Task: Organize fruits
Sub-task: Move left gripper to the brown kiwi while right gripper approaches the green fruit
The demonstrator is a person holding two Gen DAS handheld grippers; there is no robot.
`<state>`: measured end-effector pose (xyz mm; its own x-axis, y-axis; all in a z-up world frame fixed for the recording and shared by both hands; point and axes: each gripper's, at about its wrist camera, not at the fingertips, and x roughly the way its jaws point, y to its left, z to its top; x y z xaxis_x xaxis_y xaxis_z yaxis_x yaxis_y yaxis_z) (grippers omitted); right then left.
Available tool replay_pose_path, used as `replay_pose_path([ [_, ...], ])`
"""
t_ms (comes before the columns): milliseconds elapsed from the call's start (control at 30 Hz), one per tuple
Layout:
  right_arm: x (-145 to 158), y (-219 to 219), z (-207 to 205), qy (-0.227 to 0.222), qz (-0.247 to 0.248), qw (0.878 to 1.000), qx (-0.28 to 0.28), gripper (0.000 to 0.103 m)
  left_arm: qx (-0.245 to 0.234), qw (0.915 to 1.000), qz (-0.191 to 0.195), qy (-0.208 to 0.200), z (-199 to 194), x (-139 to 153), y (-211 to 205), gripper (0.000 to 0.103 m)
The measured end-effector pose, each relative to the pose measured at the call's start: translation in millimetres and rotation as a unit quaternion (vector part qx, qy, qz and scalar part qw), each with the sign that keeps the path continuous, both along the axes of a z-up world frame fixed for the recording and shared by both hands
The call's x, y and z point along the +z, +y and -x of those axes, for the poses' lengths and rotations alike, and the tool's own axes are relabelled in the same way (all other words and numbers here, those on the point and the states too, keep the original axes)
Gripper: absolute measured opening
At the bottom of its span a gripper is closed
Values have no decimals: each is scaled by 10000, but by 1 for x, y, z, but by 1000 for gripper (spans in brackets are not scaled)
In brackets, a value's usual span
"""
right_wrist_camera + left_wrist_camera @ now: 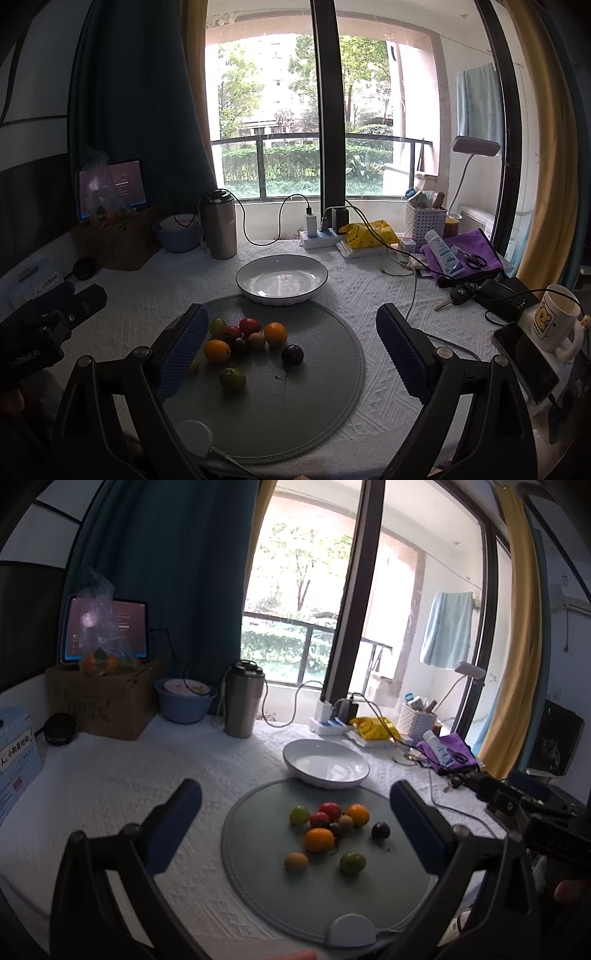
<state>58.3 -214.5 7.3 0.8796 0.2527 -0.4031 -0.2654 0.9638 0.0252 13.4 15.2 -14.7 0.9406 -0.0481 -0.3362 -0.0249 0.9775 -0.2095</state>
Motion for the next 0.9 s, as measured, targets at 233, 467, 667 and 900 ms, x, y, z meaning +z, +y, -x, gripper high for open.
replay_pose_path([
  [233,-1,0,0,11,3,10000,5,94,-11,10000,-2,0,1,-1,0,103],
  [467,-8,3,-7,144,-2,9999,15,94,-36,9999,15,142,-3,-8,-1,103],
  [667,-22,7,-19,384,47,9992,22,94,-70,9991,-22,429,-15,-23,-4,103],
  [900,-46,18,-37,776,161,9967,185,94,-138,9957,-56,913,-33,-47,-6,102],
])
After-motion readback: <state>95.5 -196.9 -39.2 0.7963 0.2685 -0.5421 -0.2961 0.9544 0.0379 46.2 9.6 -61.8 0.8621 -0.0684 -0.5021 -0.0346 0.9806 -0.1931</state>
